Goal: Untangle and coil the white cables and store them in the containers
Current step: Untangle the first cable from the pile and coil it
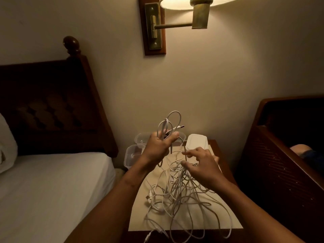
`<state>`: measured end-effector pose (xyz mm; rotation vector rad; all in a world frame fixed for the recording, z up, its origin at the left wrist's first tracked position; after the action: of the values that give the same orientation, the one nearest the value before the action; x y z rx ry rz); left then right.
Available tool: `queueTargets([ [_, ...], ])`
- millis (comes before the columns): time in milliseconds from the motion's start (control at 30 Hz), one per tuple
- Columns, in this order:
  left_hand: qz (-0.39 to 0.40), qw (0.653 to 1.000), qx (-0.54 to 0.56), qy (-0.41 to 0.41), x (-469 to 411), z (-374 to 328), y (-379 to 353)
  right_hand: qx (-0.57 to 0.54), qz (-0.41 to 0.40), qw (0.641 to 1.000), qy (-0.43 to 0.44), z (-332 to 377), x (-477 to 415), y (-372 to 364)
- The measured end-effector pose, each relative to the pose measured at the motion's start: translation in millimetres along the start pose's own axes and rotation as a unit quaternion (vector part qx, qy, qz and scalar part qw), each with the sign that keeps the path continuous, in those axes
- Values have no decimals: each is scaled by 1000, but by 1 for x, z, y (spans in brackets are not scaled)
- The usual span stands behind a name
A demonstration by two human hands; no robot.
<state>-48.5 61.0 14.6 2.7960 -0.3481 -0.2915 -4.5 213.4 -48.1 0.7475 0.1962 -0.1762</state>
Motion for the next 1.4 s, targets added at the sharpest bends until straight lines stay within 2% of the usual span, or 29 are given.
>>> queueTargets([
  [100,9,998,60,-10,-5,-8,-2,-81,-12,997,-3,0,-1,-7],
  [167,11,996,87,-18,-7,-8,0,-138,-17,989,-43,-12,-3,-5],
  [267,4,1000,3,-3,-5,9,6,-130,0,989,-71,-27,-8,4],
  [433,-31,987,-154,35,-6,53,24,-66,0,997,-49,-34,-17,21],
  [600,47,973,-208,85,7,90,-8,-59,-15,997,-39,-28,-27,18],
  [700,32,957,-268,108,9,106,-26,-85,-12,996,-30,-21,-31,15],
  [800,27,951,-283,119,7,116,-32,-119,-12,992,-47,-28,-32,20],
  [900,37,934,-332,128,8,122,-32,-77,-42,996,-34,-33,-32,36],
  [1000,42,949,-287,123,7,123,-29,-113,-85,990,5,-29,-32,50],
  [1167,28,980,-171,94,0,115,-17,-72,-179,962,191,10,-27,68],
  [1233,6,989,-119,88,-2,104,-8,-96,-204,957,184,11,-33,71],
  [1333,-48,992,-67,99,-6,90,11,-160,-211,958,113,2,-44,66],
  [1400,-55,992,-16,110,-8,87,21,-214,-223,948,78,3,-44,66],
])
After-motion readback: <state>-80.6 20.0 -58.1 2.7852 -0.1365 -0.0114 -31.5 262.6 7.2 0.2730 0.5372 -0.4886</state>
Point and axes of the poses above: each hand's wrist, its own x-axis away from the middle knuckle, its own y-axis out of the back of the hand, z = x × y, the point moved 10 cm from there along -x, towards the middle knuckle, and after that the axes turned 10 degrees about -x, right-handed, at the moved point
